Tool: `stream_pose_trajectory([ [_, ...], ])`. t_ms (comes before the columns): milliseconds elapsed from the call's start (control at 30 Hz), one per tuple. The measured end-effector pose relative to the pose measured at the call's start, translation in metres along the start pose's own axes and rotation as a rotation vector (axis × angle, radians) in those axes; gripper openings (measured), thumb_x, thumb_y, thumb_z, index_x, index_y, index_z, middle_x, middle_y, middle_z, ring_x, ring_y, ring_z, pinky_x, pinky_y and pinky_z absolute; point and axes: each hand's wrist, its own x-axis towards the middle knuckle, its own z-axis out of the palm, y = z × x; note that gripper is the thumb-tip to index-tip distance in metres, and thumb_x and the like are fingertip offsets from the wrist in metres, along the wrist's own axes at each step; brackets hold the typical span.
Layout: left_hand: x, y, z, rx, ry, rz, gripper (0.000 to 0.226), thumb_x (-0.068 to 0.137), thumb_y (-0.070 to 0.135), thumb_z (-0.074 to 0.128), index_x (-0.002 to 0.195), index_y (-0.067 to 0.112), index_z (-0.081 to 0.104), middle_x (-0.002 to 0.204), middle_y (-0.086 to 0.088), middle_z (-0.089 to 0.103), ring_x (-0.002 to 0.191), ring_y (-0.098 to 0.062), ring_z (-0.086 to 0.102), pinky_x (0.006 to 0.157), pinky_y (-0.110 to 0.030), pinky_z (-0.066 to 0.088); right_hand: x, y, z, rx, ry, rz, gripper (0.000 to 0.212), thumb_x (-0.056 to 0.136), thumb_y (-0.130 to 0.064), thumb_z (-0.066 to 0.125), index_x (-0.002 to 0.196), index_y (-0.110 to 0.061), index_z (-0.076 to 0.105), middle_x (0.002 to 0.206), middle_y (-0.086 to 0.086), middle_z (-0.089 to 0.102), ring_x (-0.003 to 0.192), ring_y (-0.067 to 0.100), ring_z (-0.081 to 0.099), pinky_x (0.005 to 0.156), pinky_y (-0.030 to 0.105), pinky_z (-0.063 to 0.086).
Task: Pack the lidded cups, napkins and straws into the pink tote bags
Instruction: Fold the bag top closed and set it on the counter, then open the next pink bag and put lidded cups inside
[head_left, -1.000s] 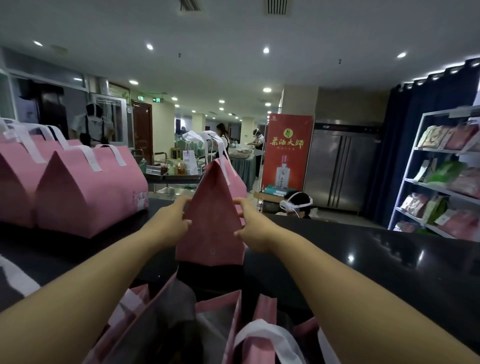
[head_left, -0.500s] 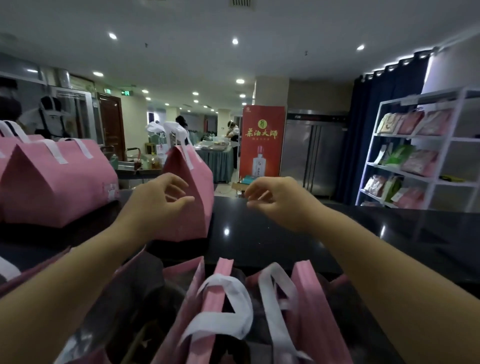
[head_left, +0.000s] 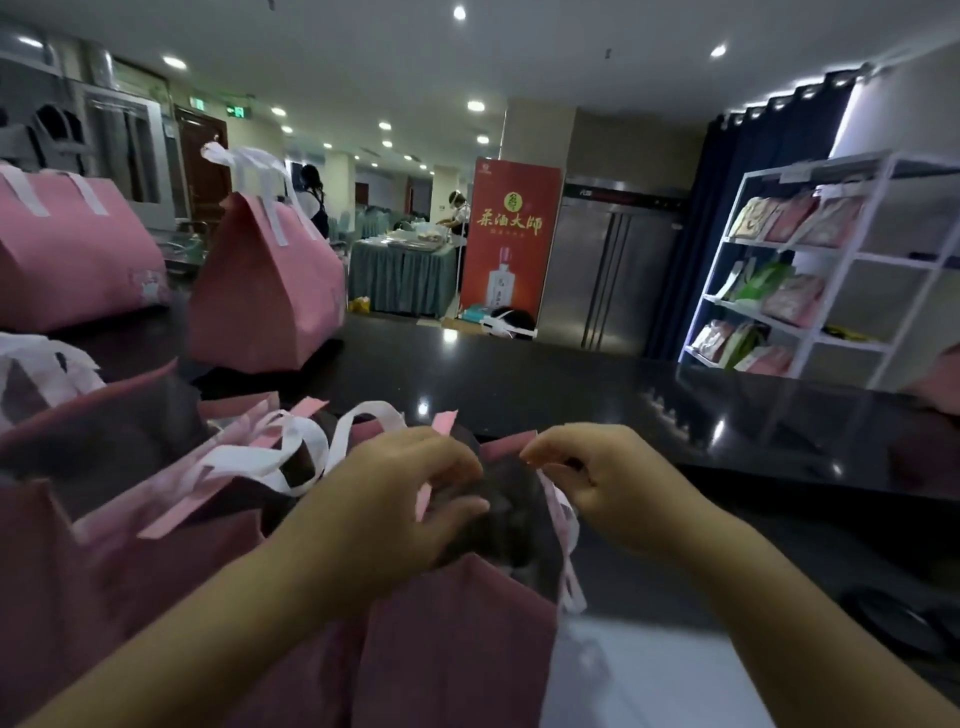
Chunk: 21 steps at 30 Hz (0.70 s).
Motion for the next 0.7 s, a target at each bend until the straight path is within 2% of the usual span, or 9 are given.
stream_pose_trajectory([
  [100,-0.011,0.021,0.033,0.054,-0.051,0.051,0.022,0.08,0.034,0.066,0.101,0.028,0.064,0.096,0.016,0.062,0.089,0.0,0.051,0.075,-0.017,0.043,-0.01,0.026,0.009,-0.196,-0.144,-0.028,0.043,0.087,0.0,0.057,0.12,-0.026,0.061,0.124,-0.008,0.057,0.116,0.013,0.047,0.092,0.035,0.047],
  [200,-0.014,0.033,0.061,0.087,-0.125,0.023,0.033,0.085,0.04,0.058,0.115,0.027,0.059,0.109,0.012,0.061,0.098,-0.008,0.048,0.086,-0.025,0.043,-0.013,0.046,0.016,-0.332,-0.264,-0.034,0.049,0.088,-0.003,0.057,0.129,-0.028,0.054,0.138,-0.009,0.048,0.13,0.015,0.035,0.098,0.039,0.041],
  [300,-0.015,0.036,0.078,0.215,-0.23,-0.024,0.039,0.085,0.052,0.049,0.115,0.027,0.058,0.11,0.011,0.06,0.099,-0.012,0.048,0.089,-0.033,0.043,-0.016,0.052,0.023,-0.382,-0.247,-0.042,0.036,0.088,-0.012,0.061,0.121,-0.024,0.061,0.129,-0.007,0.054,0.121,0.018,0.045,0.089,0.038,0.046],
  [400,-0.018,0.038,0.086,0.282,-0.253,-0.006,0.04,0.083,0.057,0.047,0.103,0.026,0.063,0.101,0.009,0.061,0.093,-0.013,0.047,0.083,-0.028,0.042,-0.023,0.053,0.025,-0.43,-0.158,-0.049,0.019,0.087,-0.018,0.063,0.105,-0.022,0.068,0.115,-0.004,0.06,0.111,0.021,0.049,0.08,0.036,0.047],
  [500,-0.022,0.038,0.089,0.227,-0.207,0.019,0.028,0.088,0.043,0.05,0.097,0.022,0.067,0.096,0.006,0.061,0.088,-0.012,0.044,0.075,-0.021,0.038,-0.034,0.057,0.021,-0.449,-0.163,-0.037,0.017,0.088,-0.02,0.062,0.104,-0.021,0.068,0.126,-0.003,0.056,0.128,0.023,0.039,0.097,0.039,0.041],
  [567,-0.025,0.035,0.086,0.182,-0.175,0.031,0.023,0.087,0.037,0.054,0.093,0.021,0.068,0.098,0.006,0.06,0.091,-0.012,0.042,0.076,-0.023,0.042,-0.047,0.059,0.015,-0.43,-0.192,-0.013,0.016,0.09,-0.021,0.058,0.103,-0.021,0.067,0.132,-0.003,0.052,0.136,0.021,0.031,0.111,0.042,0.027],
  [633,-0.028,0.032,0.08,0.162,-0.145,0.038,0.017,0.083,0.033,0.061,0.09,0.02,0.07,0.102,0.003,0.057,0.096,-0.017,0.042,0.08,-0.028,0.044,-0.064,0.056,0.007,-0.396,-0.2,0.035,0.012,0.091,-0.025,0.056,0.099,-0.023,0.064,0.118,-0.004,0.058,0.122,0.016,0.043,0.115,0.043,0.015],
  [667,-0.029,0.031,0.078,0.163,-0.13,0.029,0.015,0.081,0.031,0.065,0.089,0.019,0.071,0.103,0.001,0.056,0.096,-0.021,0.042,0.08,-0.029,0.043,-0.074,0.053,0.003,-0.383,-0.187,0.049,0.009,0.091,-0.028,0.056,0.096,-0.025,0.063,0.107,-0.006,0.06,0.11,0.014,0.049,0.113,0.042,0.018],
  [700,-0.03,0.03,0.076,0.159,-0.113,0.012,0.013,0.079,0.028,0.068,0.087,0.019,0.071,0.103,-0.002,0.055,0.094,-0.023,0.043,0.079,-0.031,0.043,-0.082,0.05,-0.001,-0.371,-0.166,0.05,0.008,0.09,-0.031,0.057,0.093,-0.026,0.061,0.098,-0.008,0.06,0.098,0.013,0.053,0.108,0.039,0.028],
])
